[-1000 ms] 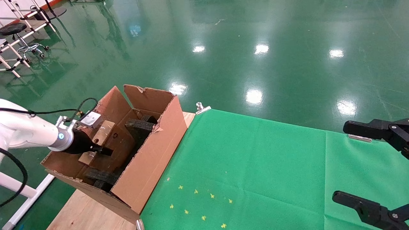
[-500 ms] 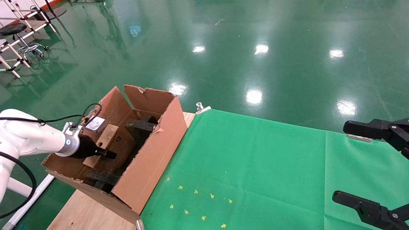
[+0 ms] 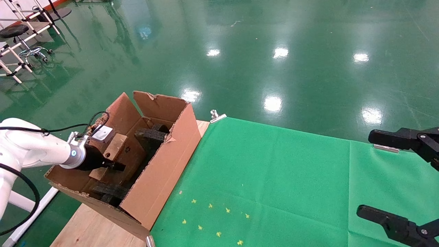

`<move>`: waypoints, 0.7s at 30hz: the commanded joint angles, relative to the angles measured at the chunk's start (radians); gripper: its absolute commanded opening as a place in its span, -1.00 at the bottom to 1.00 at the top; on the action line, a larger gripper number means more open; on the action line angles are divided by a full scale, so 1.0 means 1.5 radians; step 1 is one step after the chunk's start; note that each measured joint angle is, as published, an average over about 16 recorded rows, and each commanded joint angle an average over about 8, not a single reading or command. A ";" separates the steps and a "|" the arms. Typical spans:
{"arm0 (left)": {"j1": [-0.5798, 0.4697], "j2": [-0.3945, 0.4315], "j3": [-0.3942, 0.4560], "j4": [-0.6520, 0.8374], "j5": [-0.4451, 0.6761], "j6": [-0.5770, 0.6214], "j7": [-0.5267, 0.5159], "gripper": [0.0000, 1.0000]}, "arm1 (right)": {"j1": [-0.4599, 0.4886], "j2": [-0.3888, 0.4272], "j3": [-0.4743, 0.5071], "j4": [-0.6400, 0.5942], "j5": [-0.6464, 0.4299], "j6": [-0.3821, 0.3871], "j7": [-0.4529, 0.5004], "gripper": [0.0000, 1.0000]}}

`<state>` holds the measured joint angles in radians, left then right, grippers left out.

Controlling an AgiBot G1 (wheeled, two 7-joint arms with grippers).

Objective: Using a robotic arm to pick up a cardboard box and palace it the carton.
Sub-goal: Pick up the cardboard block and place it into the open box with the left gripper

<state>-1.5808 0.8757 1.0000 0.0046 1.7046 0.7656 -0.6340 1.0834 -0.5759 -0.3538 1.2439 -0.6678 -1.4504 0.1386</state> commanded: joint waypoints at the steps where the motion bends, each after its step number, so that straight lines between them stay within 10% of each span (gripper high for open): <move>1: 0.000 0.000 0.000 0.000 0.000 0.001 0.000 1.00 | 0.000 0.000 0.000 0.000 0.000 0.000 0.000 1.00; 21: -0.037 -0.011 0.002 -0.003 0.002 0.002 -0.004 1.00 | 0.000 0.000 0.000 0.000 0.000 0.000 0.000 1.00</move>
<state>-1.6439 0.8566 1.0010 -0.0049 1.7054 0.7755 -0.6392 1.0834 -0.5758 -0.3539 1.2438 -0.6677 -1.4504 0.1385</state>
